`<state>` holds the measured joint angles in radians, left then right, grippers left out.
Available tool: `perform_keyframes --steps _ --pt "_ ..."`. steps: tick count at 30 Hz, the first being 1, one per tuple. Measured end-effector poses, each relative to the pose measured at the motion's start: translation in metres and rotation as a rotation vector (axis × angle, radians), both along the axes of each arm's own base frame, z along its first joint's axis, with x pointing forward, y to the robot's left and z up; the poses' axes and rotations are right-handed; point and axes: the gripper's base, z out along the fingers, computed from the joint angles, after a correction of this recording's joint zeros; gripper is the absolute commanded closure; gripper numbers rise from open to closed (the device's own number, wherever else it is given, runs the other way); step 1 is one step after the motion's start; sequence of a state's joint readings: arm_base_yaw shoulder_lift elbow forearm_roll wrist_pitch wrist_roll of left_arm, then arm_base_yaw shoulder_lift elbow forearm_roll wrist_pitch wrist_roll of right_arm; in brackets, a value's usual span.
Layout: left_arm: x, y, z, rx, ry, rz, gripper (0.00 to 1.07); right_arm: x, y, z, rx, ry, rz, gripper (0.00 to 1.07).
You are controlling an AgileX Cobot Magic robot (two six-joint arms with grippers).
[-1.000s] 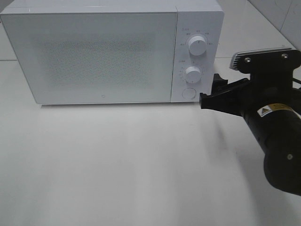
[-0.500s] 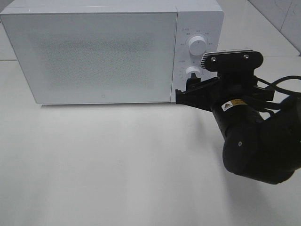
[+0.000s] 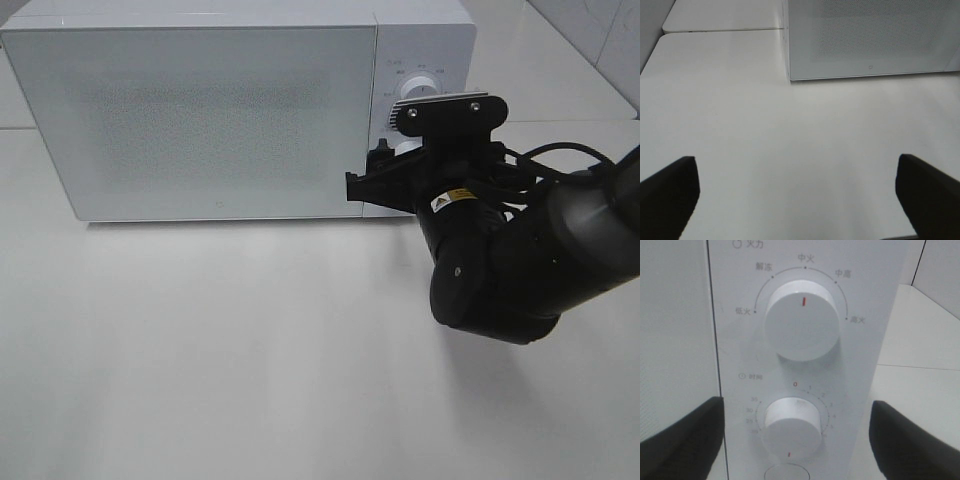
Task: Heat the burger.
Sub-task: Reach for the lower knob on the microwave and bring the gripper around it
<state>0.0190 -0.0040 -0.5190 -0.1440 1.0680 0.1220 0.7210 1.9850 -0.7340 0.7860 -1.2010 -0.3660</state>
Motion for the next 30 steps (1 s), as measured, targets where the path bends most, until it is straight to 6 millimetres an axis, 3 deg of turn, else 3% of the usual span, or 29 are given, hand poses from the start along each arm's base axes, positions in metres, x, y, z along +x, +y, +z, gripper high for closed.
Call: perform_keyframes --steps 12,19,30 --pt "0.0 0.0 0.0 0.0 0.0 0.0 0.07 0.025 0.007 -0.019 0.004 0.036 -0.014 0.31" --pt "0.0 0.0 0.0 0.0 0.0 0.0 0.07 0.029 0.005 -0.017 0.026 0.028 -0.024 0.31" --pt "0.0 0.0 0.0 0.0 0.0 0.0 0.07 0.029 0.005 -0.031 0.013 0.064 -0.017 0.31"
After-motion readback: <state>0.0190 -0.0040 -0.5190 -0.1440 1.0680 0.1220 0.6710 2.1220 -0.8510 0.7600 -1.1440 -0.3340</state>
